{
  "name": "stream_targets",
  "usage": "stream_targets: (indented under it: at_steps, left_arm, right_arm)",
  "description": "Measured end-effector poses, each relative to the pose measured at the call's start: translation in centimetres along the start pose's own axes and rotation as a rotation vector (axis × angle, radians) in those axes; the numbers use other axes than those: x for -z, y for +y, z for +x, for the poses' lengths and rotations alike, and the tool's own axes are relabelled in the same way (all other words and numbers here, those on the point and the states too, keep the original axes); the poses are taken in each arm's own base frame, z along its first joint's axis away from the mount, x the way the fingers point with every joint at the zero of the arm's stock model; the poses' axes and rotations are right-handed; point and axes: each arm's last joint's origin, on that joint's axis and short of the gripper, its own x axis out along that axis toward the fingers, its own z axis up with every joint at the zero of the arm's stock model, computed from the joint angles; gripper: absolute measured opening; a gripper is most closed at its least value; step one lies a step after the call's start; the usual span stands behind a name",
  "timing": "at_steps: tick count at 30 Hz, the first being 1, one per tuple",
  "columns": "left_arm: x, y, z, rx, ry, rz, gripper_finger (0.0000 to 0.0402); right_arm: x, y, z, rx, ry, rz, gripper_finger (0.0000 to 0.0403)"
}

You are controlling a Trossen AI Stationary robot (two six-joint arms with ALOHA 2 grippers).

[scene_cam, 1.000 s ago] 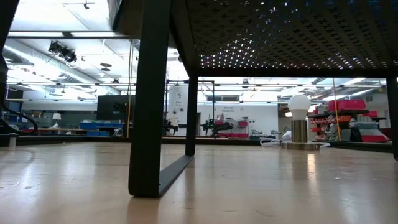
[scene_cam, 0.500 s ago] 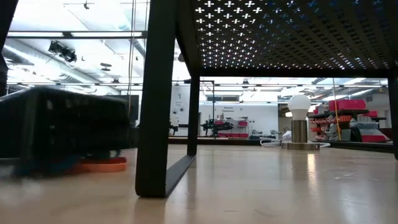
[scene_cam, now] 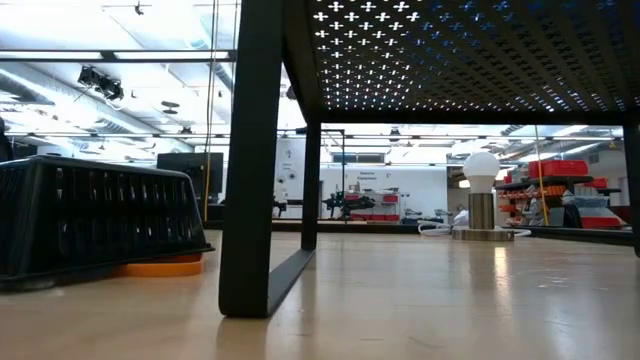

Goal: Pick & Place Office Desk Supplies
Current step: Put the black bin with the rubber bands on the shelf

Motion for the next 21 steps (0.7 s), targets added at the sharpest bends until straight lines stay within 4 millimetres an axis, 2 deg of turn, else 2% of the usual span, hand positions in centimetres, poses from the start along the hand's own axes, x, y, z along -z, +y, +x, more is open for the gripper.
stream_targets:
  at_steps: [4,9,12,14,21]
  left_arm:
    - [2.0,-1.9,-2.3,-0.025,-0.08,0.038,0.0002]
    - [6.8,-3.3,-3.8,-0.06,-0.127,-0.027,0.0002]
    - [9.7,-4.2,-4.0,-0.043,-0.191,-0.074,0.0002]
    - [11.4,-4.6,-4.0,-0.031,-0.238,-0.105,0.0002]
    - [17.1,-5.7,-2.3,0.002,-0.37,-0.224,0.0003]
  right_arm:
    - [-1.3,-1.0,-5.2,-0.121,-0.172,-0.041,0.0]
    - [0.3,-3.8,-11.2,-0.248,-0.326,-0.057,0.0]
    - [2.6,-6.3,-13.7,-0.298,-0.399,-0.017,0.0]
    - [4.6,-8.0,-14.6,-0.341,-0.446,0.007,0.0]
    - [12.9,-14.2,-16.6,-0.26,-0.586,0.165,0.0]
